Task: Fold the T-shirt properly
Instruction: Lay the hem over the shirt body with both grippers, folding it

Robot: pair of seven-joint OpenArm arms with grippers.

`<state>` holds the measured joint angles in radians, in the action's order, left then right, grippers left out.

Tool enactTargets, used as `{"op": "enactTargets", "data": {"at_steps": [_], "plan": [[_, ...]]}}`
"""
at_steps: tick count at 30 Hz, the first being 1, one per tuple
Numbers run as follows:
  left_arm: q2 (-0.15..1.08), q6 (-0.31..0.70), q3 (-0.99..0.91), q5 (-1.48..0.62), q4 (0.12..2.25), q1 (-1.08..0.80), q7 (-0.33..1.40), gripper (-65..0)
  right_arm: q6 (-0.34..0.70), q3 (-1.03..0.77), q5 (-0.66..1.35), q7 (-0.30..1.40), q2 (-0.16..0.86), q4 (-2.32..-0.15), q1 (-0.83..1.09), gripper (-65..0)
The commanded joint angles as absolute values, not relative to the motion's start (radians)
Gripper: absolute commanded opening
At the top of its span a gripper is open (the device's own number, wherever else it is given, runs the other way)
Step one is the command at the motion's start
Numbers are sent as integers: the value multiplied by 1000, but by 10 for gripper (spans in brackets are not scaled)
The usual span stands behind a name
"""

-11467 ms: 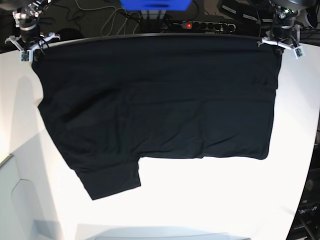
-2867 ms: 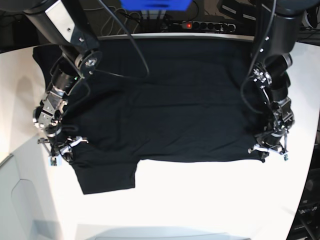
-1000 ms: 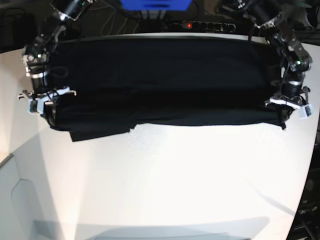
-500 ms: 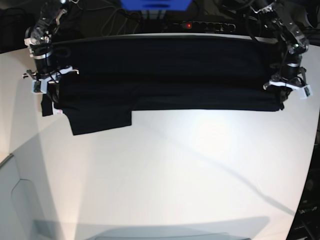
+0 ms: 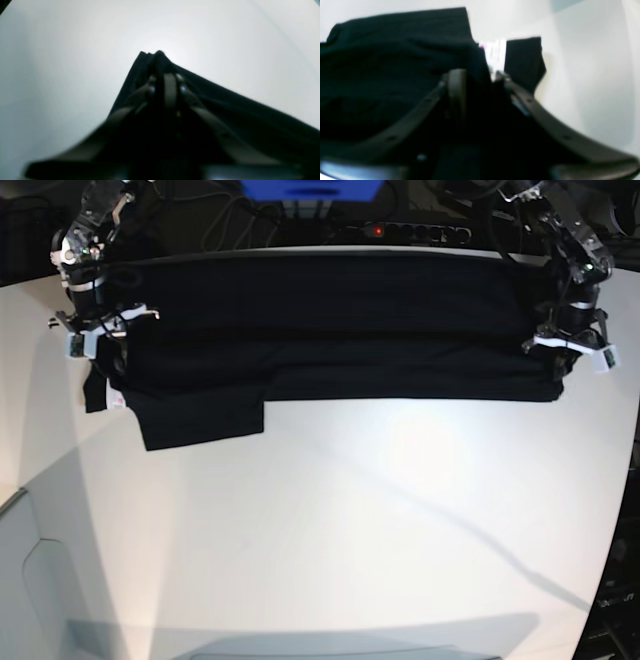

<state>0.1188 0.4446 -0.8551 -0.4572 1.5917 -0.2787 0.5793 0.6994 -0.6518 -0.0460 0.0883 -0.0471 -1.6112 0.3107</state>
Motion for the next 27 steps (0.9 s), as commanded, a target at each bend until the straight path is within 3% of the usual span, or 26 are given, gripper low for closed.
{"op": "enactTargets", "data": {"at_steps": [1,4,8,22,27], "plan": [[133,444,-865,-472,1618,-278,555,-501,698,-657,-21,51,-39,-1655,302,-383],[131,446,-866,-476,1635,-292,555,-407,698,-656,-19,51,-42,-1699,302,-351],[131,446,-868,-478,1673,-314,552,-352,698,-656,-19,58,-65,-1755,297,-344],[171,438,-894,-467,1512,-174,555,-351,698,-578,-25,61,-68,-1791,283,-344],[163,444,-894,-363,1489,-143,555,-349,698,-570,-27,62,-65,-1791,265,-344]]}}
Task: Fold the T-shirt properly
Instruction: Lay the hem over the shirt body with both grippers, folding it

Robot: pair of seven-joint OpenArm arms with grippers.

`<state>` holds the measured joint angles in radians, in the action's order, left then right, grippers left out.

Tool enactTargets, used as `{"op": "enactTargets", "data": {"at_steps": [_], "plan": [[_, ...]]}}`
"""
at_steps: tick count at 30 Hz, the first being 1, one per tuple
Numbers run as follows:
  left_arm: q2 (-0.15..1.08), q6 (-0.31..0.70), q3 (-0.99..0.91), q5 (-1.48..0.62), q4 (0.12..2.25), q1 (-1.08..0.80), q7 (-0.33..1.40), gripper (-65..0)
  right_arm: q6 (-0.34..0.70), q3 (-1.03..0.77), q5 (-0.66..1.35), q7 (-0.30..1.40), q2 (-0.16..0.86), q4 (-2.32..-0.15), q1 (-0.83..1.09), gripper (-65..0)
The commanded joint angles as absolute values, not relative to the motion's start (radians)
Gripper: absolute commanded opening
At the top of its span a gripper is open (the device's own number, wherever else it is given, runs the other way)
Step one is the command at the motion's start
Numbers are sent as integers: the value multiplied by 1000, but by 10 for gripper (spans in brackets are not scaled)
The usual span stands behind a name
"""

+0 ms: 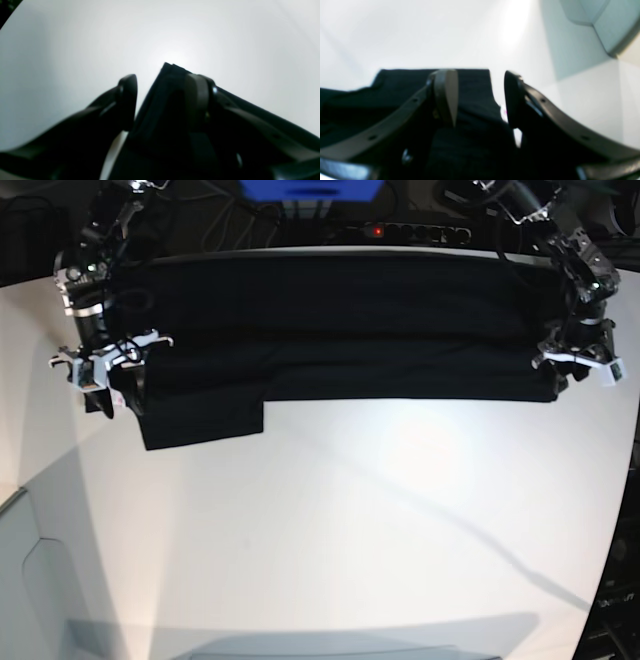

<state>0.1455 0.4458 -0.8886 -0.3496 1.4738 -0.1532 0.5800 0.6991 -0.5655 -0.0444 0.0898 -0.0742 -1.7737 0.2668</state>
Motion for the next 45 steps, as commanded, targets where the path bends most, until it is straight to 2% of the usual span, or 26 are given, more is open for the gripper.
{"op": "enactTargets", "data": {"at_steps": [1,15,18,23,32,34,39,45], "plan": [[159,444,-894,-340,1488,-131,555,-349,698,-568,-27,62,-65,-1791,265,-344],[166,444,-808,-318,1417,-99,555,-356,698,-568,-27,130,-50,-1796,243,-344],[166,444,-809,-318,1422,-99,555,-434,698,-568,-27,131,-44,-1794,243,-344],[168,440,-812,-318,1422,-101,555,-650,698,-568,-27,131,-42,-1794,226,-344],[168,444,-814,-318,1452,-113,555,-650,698,-567,-28,142,-42,-1790,147,-343],[166,444,-816,-321,1481,-137,555,-650,698,-565,-54,199,-42,-1790,105,-337],[162,441,-816,-320,1524,-145,555,-650,698,-536,-213,423,-41,-1685,-70,-274],[162,443,-816,-320,1523,-145,555,-650,698,-487,-280,470,-1,-1501,-143,-268]]}}
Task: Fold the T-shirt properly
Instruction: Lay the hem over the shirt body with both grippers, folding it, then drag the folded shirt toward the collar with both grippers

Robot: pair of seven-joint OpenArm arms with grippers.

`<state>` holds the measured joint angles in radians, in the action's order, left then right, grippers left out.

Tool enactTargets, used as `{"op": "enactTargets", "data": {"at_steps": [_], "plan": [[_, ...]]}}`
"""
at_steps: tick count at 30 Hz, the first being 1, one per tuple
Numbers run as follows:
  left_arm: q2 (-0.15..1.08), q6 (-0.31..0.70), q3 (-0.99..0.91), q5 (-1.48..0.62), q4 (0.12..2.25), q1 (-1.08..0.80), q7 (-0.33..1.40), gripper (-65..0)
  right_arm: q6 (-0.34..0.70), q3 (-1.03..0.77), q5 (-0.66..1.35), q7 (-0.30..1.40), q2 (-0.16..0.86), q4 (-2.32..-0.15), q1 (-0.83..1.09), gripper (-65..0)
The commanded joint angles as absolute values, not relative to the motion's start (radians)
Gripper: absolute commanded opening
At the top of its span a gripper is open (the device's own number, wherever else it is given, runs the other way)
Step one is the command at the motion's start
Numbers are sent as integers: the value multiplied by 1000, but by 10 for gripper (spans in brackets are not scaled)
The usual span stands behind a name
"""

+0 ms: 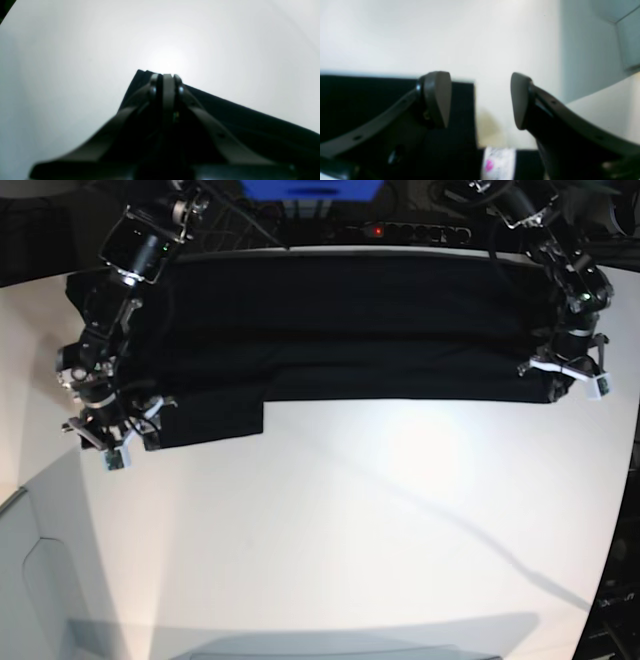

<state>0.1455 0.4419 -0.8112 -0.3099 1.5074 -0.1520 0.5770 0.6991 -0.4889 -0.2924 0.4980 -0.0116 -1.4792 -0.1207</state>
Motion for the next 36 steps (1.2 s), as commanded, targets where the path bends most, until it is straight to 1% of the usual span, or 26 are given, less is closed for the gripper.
{"op": "enactTargets", "data": {"at_steps": [1,17,19,20,22,24,25,29,32,36], "plan": [[160,443,-816,-320,1526,-145,555,-650,698,-475,-280,470,7,-1480,-154,-268],[160,441,-817,-318,1527,-147,555,-650,698,-466,-282,470,41,-1256,-223,-275],[162,440,-817,-320,1527,-157,555,-650,698,-463,-282,470,44,-1254,-220,-315],[160,440,-817,-320,1529,-157,555,-650,698,-463,-282,470,44,-1251,-220,-357],[160,440,-817,-320,1529,-157,555,-650,698,-463,-282,470,41,-1251,-219,-472],[160,440,-817,-320,1529,-157,555,-650,698,-463,-282,470,41,-1251,-219,-615],[160,440,-817,-320,1529,-159,555,-650,698,-463,-282,470,41,-1254,-222,-650],[162,440,-817,-320,1529,-159,555,-650,698,-464,-278,470,38,-1317,-220,-650],[165,440,-817,-323,1531,-159,555,-650,698,-464,-277,475,28,-1414,-214,-650],[166,441,-817,-325,1531,-159,555,-650,698,-466,-277,475,5,-1590,-159,-650]]}}
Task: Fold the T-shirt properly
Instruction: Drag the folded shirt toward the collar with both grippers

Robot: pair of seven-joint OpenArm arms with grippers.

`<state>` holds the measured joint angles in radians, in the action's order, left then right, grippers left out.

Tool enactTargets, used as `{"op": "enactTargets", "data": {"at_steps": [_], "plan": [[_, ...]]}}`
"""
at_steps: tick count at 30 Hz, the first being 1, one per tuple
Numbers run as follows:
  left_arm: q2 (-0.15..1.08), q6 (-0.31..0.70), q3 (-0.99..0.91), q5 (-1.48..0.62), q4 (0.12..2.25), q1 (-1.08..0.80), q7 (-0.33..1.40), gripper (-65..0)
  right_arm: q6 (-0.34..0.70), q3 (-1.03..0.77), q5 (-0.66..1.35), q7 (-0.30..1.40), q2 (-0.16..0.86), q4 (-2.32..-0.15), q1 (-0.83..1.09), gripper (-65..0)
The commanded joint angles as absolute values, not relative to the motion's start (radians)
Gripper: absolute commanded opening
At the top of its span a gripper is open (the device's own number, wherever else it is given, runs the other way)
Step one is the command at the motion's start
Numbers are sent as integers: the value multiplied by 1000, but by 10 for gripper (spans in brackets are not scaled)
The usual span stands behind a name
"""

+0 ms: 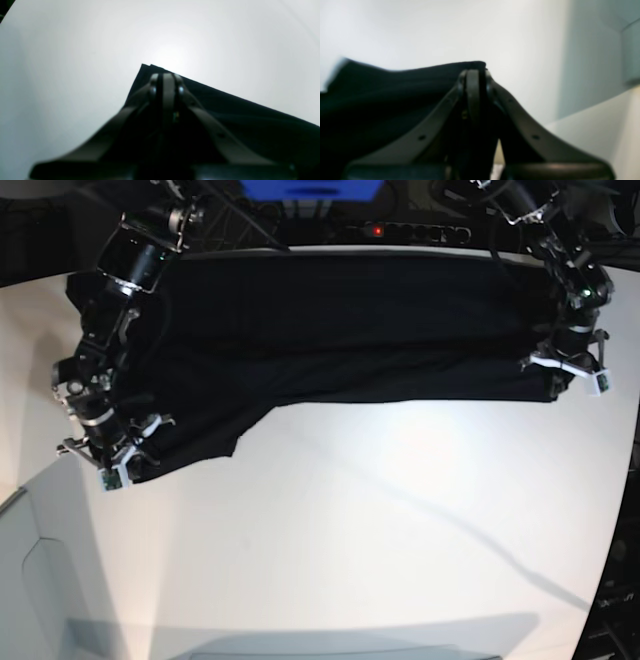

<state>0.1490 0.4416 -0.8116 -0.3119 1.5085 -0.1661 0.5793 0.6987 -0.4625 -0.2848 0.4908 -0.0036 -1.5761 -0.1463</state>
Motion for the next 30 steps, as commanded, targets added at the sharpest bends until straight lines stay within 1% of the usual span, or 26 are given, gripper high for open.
{"op": "enactTargets", "data": {"at_steps": [1,4,12,20,27,30], "plan": [[166,443,-817,-325,1534,-159,555,-650,698,-464,-275,472,-4,-1635,-140,-650],[166,444,-817,-325,1546,-159,555,-650,698,-469,-275,472,-33,-1765,-94,-650],[168,444,-817,-326,1592,-157,555,-650,698,-472,-277,475,-94,-2022,21,-650],[162,444,-817,-326,1623,-185,555,-650,698,-473,-277,469,-93,-2038,213,-650],[160,446,-817,-328,1646,-219,555,-650,698,-601,-277,467,-101,-2038,331,-650],[160,446,-817,-328,1646,-220,555,-650,698,-654,-277,467,-124,-2037,367,-650]]}}
